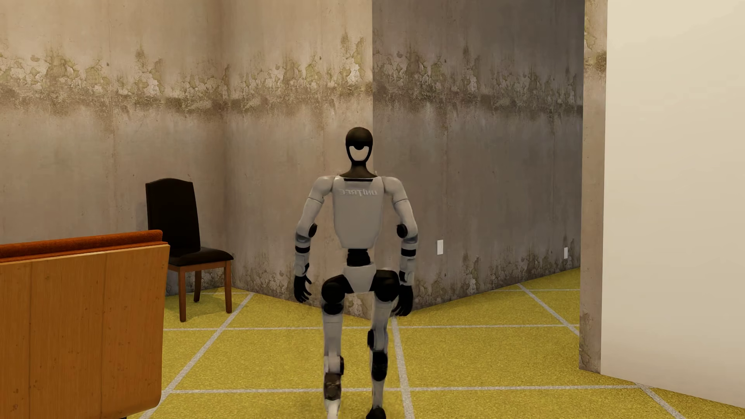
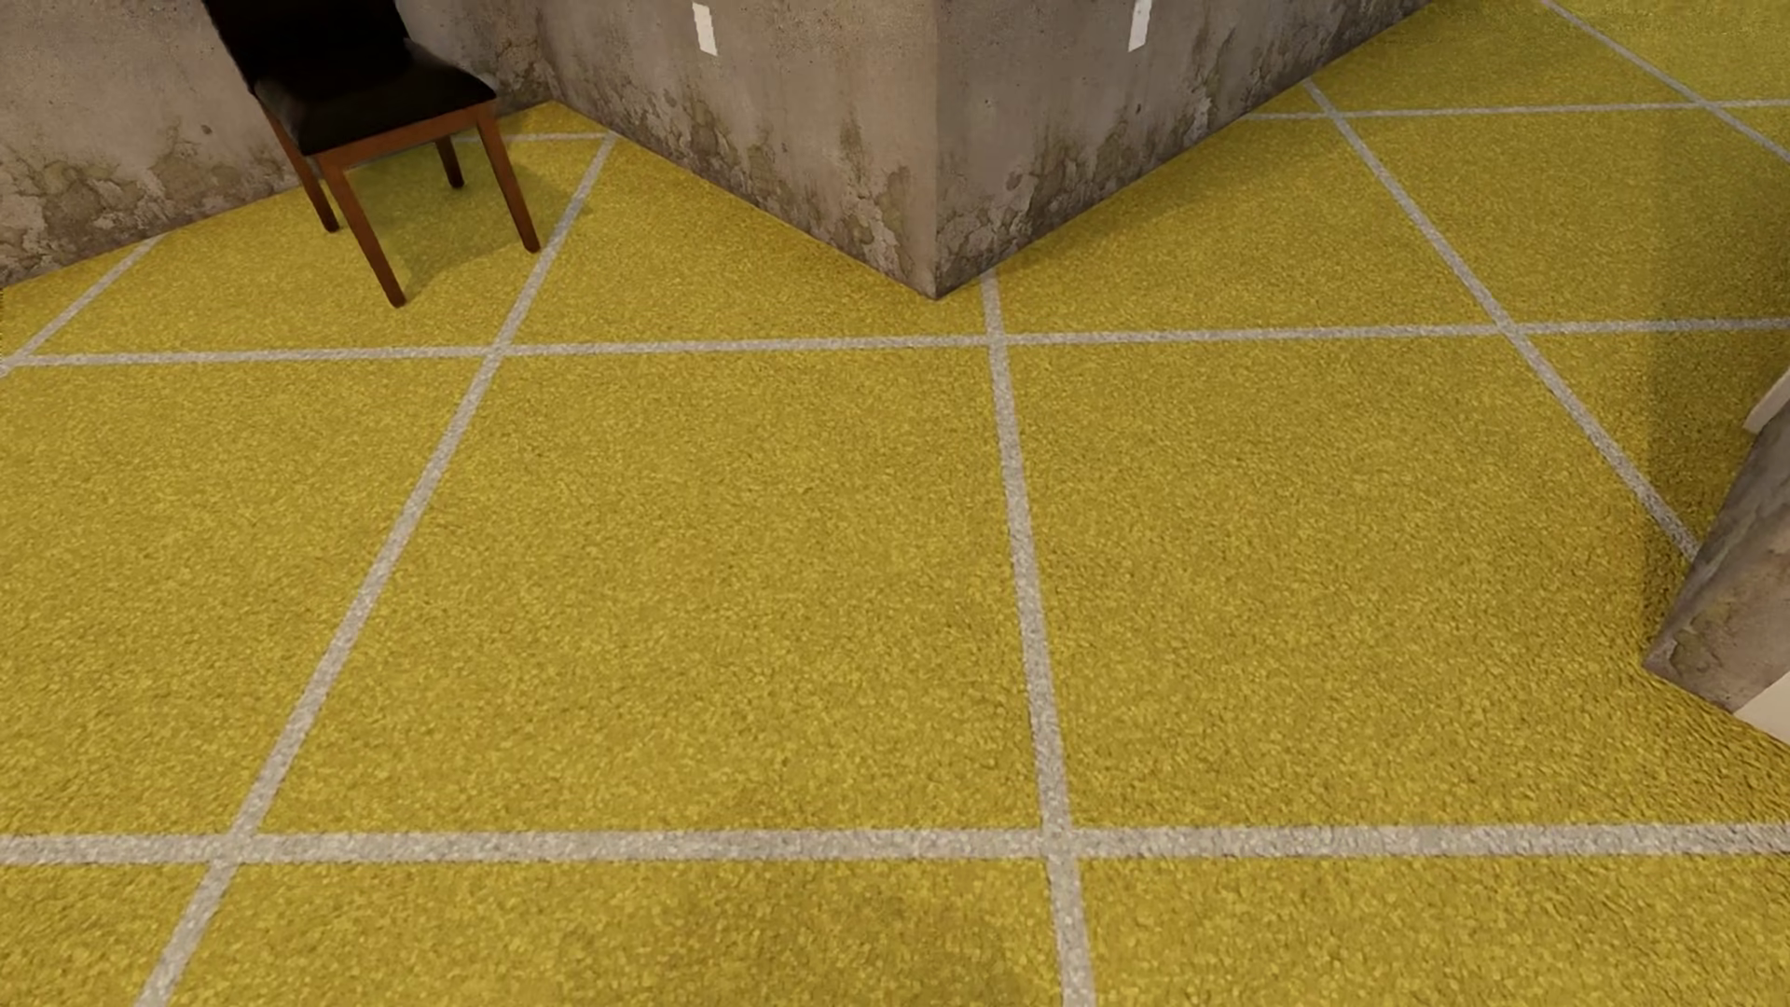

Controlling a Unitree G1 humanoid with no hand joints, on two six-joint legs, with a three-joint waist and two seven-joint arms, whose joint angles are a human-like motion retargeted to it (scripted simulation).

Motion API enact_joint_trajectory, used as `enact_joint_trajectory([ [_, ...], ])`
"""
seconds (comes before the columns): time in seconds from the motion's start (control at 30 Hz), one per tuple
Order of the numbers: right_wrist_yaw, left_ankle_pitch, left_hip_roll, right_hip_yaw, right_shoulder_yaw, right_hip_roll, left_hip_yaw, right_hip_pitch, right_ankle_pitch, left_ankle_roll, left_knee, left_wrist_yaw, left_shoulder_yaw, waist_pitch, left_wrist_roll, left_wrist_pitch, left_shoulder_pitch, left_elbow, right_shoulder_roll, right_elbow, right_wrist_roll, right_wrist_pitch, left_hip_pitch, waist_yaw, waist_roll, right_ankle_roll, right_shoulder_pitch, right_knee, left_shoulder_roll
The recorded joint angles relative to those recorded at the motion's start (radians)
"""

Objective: Circle the corner

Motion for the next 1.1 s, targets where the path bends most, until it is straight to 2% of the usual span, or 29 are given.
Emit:
enact_joint_trajectory([
  [0.03, 0.0, 0.05, 0.011, 0.0, 0.009, 0.026, 0.0, 0.048, -0.021, 0.0, 0.233, 0.0, -0.017, 0.002, 0.0, 0.0, 0.012, 0.039, 0.0, 0.015, 0.0, 0.0, -0.104, 0.038, 0.004, 0.0, -0.005, 0.038, -0.003],
  [0.07, 0.0, -0.072, 0.035, 0.0, 0.003, 0.049, 0.0, 0.135, -0.085, 0.0, 0.397, 0.0, -0.035, 0.023, 0.0, 0.0, 0.014, 0.067, -0.007, -0.003, 0.0, 0.0, -0.209, 0.063, 0.026, 0.0, -0.013, 0.021, -0.008],
  [0.1, 0.0, -0.17, 0.027, 0.0, 0.001, 0.045, 0.0, 0.242, -0.157, 0.0, 0.432, 0.0, -0.07, 0.044, 0.0, 0.0, 0.01, 0.09, -0.008, -0.009, 0.0, 0.0, -0.304, 0.096, 0.024, 0.0, -0.032, -0.023, -0.014],
  [0.17, 0.0, -0.237, 0.005, 0.0, -0.005, 0.025, 0.0, 0.41, -0.284, 0.0, 0.202, 0.0, -0.119, 0.057, 0.0, 0.0, 0.036, 0.115, -0.018, -0.014, 0.0, 0.0, -0.426, 0.211, -0.006, 0.0, -0.089, -0.08, -0.015],
  [0.27, 0.0, -0.15, -0.002, 0.0, -0.105, -0.006, 0.0, 0.584, -0.493, 0.0, -0.325, 0.0, -0.08, 0.026, 0.0, 0.0, 0.096, 0.111, -0.029, -0.09, 0.0, 0.0, -0.561, 0.31, -0.058, 0.0, -0.16, -0.171, 0.001],
  [0.3, 0.0, -0.126, 0.011, 0.0, -0.142, -0.02, 0.0, 0.634, -0.534, 0.0, -0.376, 0.0, -0.066, 0.013, 0.0, 0.0, 0.11, 0.117, -0.037, -0.124, 0.0, 0.0, -0.599, 0.334, -0.07, 0.0, -0.167, -0.175, 0.003],
  [0.33, 0.0, -0.122, 0.039, 0.0, -0.128, -0.022, 0.0, 0.658, -0.56, 0.0, -0.347, 0.0, -0.065, -0.003, 0.0, 0.0, 0.129, 0.124, -0.044, -0.12, 0.0, 0.0, -0.634, 0.366, -0.091, 0.0, -0.193, -0.15, 0.008],
  [0.37, 0.0, -0.066, 0.028, 0.0, -0.156, -0.037, 0.0, 0.705, -0.548, 0.0, -0.256, 0.0, -0.073, 0.006, 0.0, 0.0, 0.139, 0.137, -0.037, -0.147, 0.0, 0.0, -0.637, 0.402, -0.113, 0.0, -0.177, -0.087, 0.019],
  [0.4, 0.0, -0.032, 0.002, 0.0, -0.229, -0.062, 0.0, 0.68, -0.418, 0.0, -0.141, 0.0, -0.029, 0.0, 0.0, 0.0, 0.149, 0.152, -0.032, -0.178, 0.0, 0.0, -0.667, 0.419, -0.147, 0.0, -0.178, 0.054, 0.009],
  [0.43, 0.0, -0.066, -0.007, 0.0, -0.17, -0.077, 0.0, 0.627, -0.193, 0.0, -0.073, 0.0, -0.066, 0.01, 0.0, 0.0, 0.133, 0.196, -0.003, -0.126, 0.0, 0.0, -0.626, 0.421, -0.178, 0.0, -0.17, 0.264, 0.013],
  [0.47, 0.0, -0.116, -0.01, 0.0, -0.147, -0.083, 0.0, 0.536, -0.04, 0.0, -0.039, 0.0, -0.072, 0.018, 0.0, 0.0, 0.119, 0.222, 0.005, -0.114, 0.0, 0.0, -0.588, 0.382, -0.179, 0.0, -0.172, 0.468, 0.004],
  [0.5, 0.0, -0.15, -0.009, 0.0, -0.104, -0.102, 0.0, 0.433, 0.017, 0.0, -0.049, 0.0, -0.078, 0.027, 0.0, 0.0, 0.106, 0.232, 0.014, -0.104, 0.0, 0.0, -0.524, 0.337, -0.182, 0.0, -0.176, 0.594, -0.01],
  [0.53, 0.0, -0.163, 0.021, 0.0, -0.08, -0.092, 0.0, 0.333, 0.024, 0.0, -0.088, 0.0, -0.085, 0.034, 0.0, 0.0, 0.101, 0.222, 0.021, -0.099, 0.0, 0.0, -0.437, 0.292, -0.157, 0.0, -0.164, 0.627, -0.024],
  [0.57, 0.0, -0.183, 0.032, 0.0, -0.085, -0.099, 0.0, 0.218, 0.018, 0.0, -0.141, 0.0, -0.091, 0.036, 0.0, 0.0, 0.097, 0.198, 0.049, -0.036, 0.0, 0.0, -0.344, 0.245, -0.149, 0.0, -0.162, 0.595, -0.03],
  [0.6, 0.0, -0.222, 0.052, 0.0, -0.087, -0.085, 0.0, 0.122, 0.049, 0.0, -0.2, 0.0, -0.113, 0.034, 0.0, 0.0, 0.105, 0.139, 0.044, -0.067, 0.0, 0.0, -0.255, 0.184, -0.119, 0.0, -0.126, 0.475, -0.026],
  [0.67, 0.0, -0.286, 0.072, 0.0, -0.051, -0.105, 0.0, -0.037, 0.075, 0.0, -0.287, 0.0, -0.112, 0.027, 0.0, 0.0, 0.11, 0.043, 0.037, -0.039, 0.0, 0.0, -0.082, 0.065, -0.088, 0.0, -0.075, 0.23, -0.015],
  [0.7, 0.0, -0.314, 0.071, 0.0, -0.058, -0.119, 0.0, -0.103, 0.007, 0.0, -0.313, 0.0, -0.101, 0.025, 0.0, 0.0, 0.103, -0.005, 0.026, -0.039, 0.0, 0.0, -0.009, 0.008, -0.088, 0.0, -0.051, 0.093, 0.001],
  [0.73, 0.0, -0.338, 0.067, 0.0, -0.034, -0.142, 0.0, -0.147, -0.131, 0.0, -0.327, 0.0, -0.11, 0.022, 0.0, 0.0, 0.085, -0.03, 0.015, -0.029, 0.0, 0.0, 0.052, -0.059, -0.093, 0.0, -0.031, -0.03, 0.023],
  [0.77, 0.0, -0.351, 0.069, 0.0, -0.058, -0.178, 0.0, -0.188, -0.316, 0.0, -0.327, 0.0, -0.119, 0.013, 0.0, 0.0, 0.063, -0.043, 0.011, -0.002, 0.0, 0.0, 0.094, -0.116, -0.085, 0.0, 0.001, -0.096, 0.041],
  [0.8, 0.0, -0.333, 0.08, 0.0, -0.05, -0.22, 0.0, -0.199, -0.41, 0.0, -0.32, 0.0, -0.124, 0.02, 0.0, 0.0, 0.039, -0.038, -0.005, 0.014, 0.0, 0.0, 0.143, -0.174, -0.073, 0.0, 0.03, -0.117, 0.047],
  [0.83, 0.0, -0.274, 0.101, 0.0, -0.055, -0.237, 0.0, -0.24, -0.229, 0.0, -0.313, 0.0, -0.118, 0.011, 0.0, 0.0, 0.025, -0.022, -0.008, 0.048, 0.0, 0.0, 0.184, -0.207, -0.054, 0.0, 0.06, -0.085, 0.048],
  [0.87, 0.0, -0.161, 0.128, 0.0, -0.024, -0.215, 0.0, -0.305, 0.034, 0.0, -0.278, 0.0, -0.089, 0.0, 0.0, 0.0, 0.025, -0.012, -0.011, 0.075, 0.0, 0.0, 0.198, -0.2, -0.026, 0.0, 0.076, 0.02, 0.041],
  [0.9, 0.0, 0.009, 0.162, 0.0, 0.017, -0.152, 0.0, -0.329, 0.105, 0.0, -0.185, 0.0, -0.074, -0.009, 0.0, 0.0, 0.031, 0.016, -0.01, 0.114, 0.0, 0.0, 0.161, -0.178, 0.025, 0.0, 0.069, 0.107, 0.024],
  [0.93, 0.0, 0.145, 0.144, 0.0, 0.05, -0.111, 0.0, -0.288, 0.058, 0.0, -0.04, 0.0, -0.074, -0.003, 0.0, 0.0, 0.041, 0.057, -0.01, 0.134, 0.0, 0.0, 0.109, -0.142, 0.026, 0.0, 0.051, 0.159, 0.015],
  [0.97, 0.0, 0.165, 0.131, 0.0, 0.032, -0.06, 0.0, -0.248, 0.02, 0.0, 0.145, 0.0, -0.1, -0.004, 0.0, 0.0, 0.038, 0.08, -0.011, 0.117, 0.0, 0.0, -0.006, -0.11, 0.032, 0.0, 0.04, 0.189, 0.013],
  [1.0, 0.0, 0.066, 0.135, 0.0, -0.02, -0.004, 0.0, -0.144, -0.011, 0.0, 0.31, 0.0, -0.121, 0.022, 0.0, 0.0, 0.031, 0.09, 0.002, 0.111, 0.0, 0.0, -0.079, -0.063, 0.038, 0.0, 0.025, 0.166, 0.011],
  [1.03, 0.0, -0.07, 0.09, 0.0, -0.026, 0.032, 0.0, -0.041, -0.055, 0.0, 0.427, 0.0, -0.129, 0.036, 0.0, 0.0, 0.038, 0.099, 0.003, 0.084, 0.0, 0.0, -0.19, -0.02, 0.023, 0.0, -0.009, 0.133, 0.006],
  [1.07, 0.0, -0.184, 0.066, 0.0, -0.025, 0.067, 0.0, 0.081, -0.124, 0.0, 0.474, 0.0, -0.148, 0.043, 0.0, 0.0, 0.05, 0.103, -0.002, 0.03, 0.0, 0.0, -0.296, 0.026, 0.013, 0.0, -0.037, 0.072, 0.0],
  [1.1, 0.0, -0.25, 0.039, 0.0, -0.055, 0.071, 0.0, 0.17, -0.202, 0.0, 0.456, 0.0, -0.155, 0.032, 0.0, 0.0, 0.062, 0.098, -0.009, -0.04, 0.0, 0.0, -0.422, 0.088, -0.007, 0.0, -0.071, 0.023, -0.006],
])
